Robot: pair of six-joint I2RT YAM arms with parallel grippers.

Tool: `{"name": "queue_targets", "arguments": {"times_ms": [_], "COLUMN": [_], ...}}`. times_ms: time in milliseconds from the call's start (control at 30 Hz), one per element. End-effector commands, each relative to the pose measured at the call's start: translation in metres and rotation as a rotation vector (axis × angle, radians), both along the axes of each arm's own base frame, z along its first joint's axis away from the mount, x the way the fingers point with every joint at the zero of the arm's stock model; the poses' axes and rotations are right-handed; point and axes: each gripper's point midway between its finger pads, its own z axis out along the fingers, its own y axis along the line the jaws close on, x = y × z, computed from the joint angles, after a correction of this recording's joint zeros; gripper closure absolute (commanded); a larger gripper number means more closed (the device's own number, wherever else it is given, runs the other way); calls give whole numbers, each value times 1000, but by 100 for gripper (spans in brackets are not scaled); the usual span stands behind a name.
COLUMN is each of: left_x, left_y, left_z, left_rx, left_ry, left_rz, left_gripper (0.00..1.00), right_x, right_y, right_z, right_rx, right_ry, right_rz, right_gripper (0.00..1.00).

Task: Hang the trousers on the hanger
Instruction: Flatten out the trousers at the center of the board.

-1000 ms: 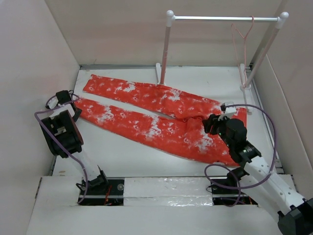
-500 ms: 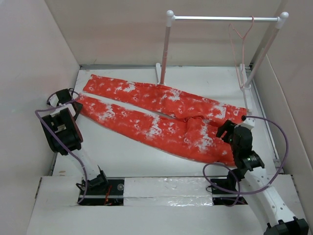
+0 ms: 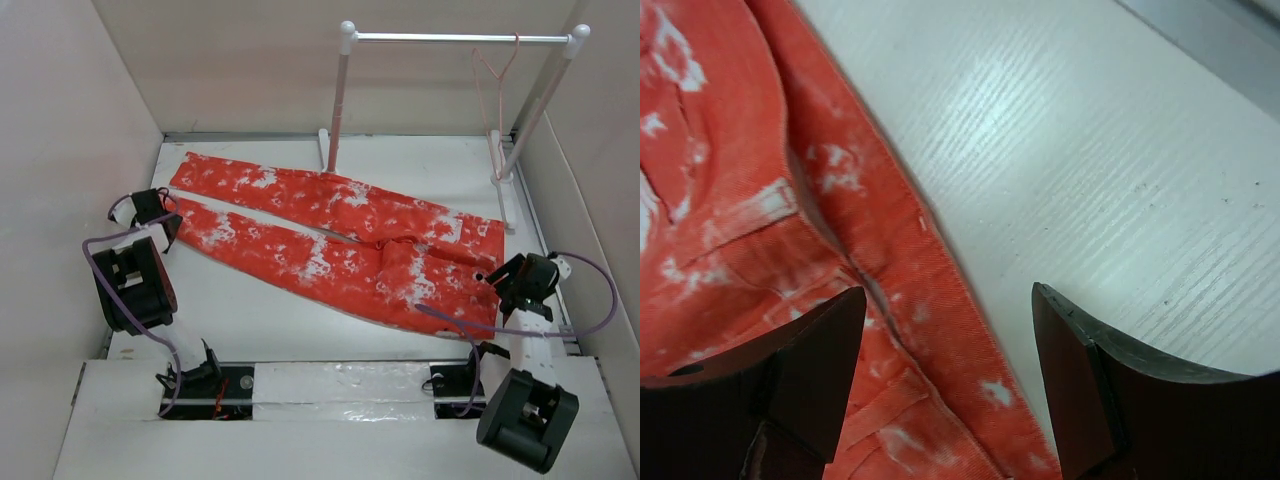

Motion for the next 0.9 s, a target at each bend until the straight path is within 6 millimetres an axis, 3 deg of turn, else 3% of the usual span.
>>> {"name": "queue_targets", "arguments": {"times_ms": [0, 67, 233, 367, 400, 500, 633, 800, 867], "left_x": [9, 9, 16, 20, 20, 19, 18, 10, 5], "left_y": [12, 13, 8, 6, 5, 1, -6, -19, -22], "left_z": [26, 24, 25, 27, 26, 22, 21, 4, -4], "left_rx": [45, 46, 26, 20, 17, -1, -14, -28, -28], "left_ry": [-66, -44, -72, -86, -85, -83, -81, 1, 41], "left_rz": [29, 35, 6, -14, -17, -26, -46, -60, -57], "left_gripper": [49, 48, 48, 51, 52, 53, 53, 53, 53], "right_x": [13, 18, 27, 36, 38, 51, 76, 105, 113], "right_y": [8, 16, 42, 39, 35, 21, -14, -37, -39], "right_z": [-2, -10, -24, -24, -22, -4, 31, 49, 48], "right_rx": [72, 110, 234, 245, 245, 237, 134, 124, 124], "right_ry": [-51, -56, -65, -100, -107, -183, -246, -234, -215], "right_rz": [99, 165, 314, 317, 298, 227, 142, 135, 167], "right_gripper": [27, 29, 49, 84, 98, 100, 100, 100, 88]}}
